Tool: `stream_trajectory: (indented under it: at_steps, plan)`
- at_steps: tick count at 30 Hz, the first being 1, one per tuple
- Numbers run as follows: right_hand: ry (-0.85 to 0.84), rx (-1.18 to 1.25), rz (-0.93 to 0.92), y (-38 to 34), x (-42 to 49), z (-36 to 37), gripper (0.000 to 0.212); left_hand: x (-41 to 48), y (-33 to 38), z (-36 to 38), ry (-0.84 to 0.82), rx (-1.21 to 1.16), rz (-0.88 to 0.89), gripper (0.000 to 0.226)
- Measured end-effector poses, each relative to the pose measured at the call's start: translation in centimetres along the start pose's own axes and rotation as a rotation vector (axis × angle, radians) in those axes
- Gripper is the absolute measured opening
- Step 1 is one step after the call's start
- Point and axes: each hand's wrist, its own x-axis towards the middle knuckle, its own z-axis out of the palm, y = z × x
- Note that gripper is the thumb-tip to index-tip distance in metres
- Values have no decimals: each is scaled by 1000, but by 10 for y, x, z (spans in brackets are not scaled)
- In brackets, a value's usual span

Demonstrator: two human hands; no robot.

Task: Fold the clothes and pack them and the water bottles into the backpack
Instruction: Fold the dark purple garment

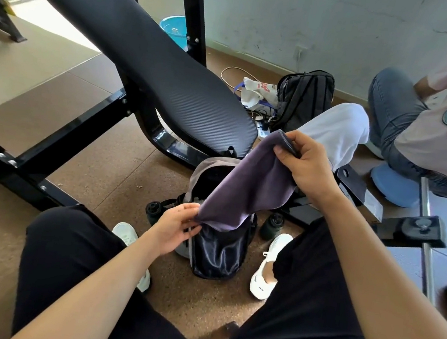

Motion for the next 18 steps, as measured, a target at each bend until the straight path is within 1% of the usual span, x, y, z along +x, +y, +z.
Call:
stream_trajectory:
  at_steps: [4,7,8,10,12,13,14,15,16,18]
  plan:
    - [13,-4,5,-1,0,-2,10,0,-3,0,27,49,43,44]
    - [37,5,6,-1,0,-4,18,-4,-4,1,90,125,53,55]
    - [37,6,6,-2,0,-3,18,-5,-4,2,125,173,48,56]
    - [16,8,14,-3,-1,-1,12,-5,-5,3,189,299,62,53]
    - [-34,0,4,-6,-2,2,7,-5,-3,6,252,427,155,45]
    - [-66,-5,-11,-8,-2,4,6,-7,-2,9,254,473,225,40]
    - [-102,-11,-30,-10,-3,6,6,-9,1,12,221,509,294,36]
    - [-140,-27,-51,-13,-3,8,6,-12,3,15,160,552,356,36]
    - [-177,-56,-74,-15,-4,11,6,-16,6,19,87,608,407,49]
    - [-248,-111,-103,-19,-4,16,6,-19,12,29,-52,705,482,82]
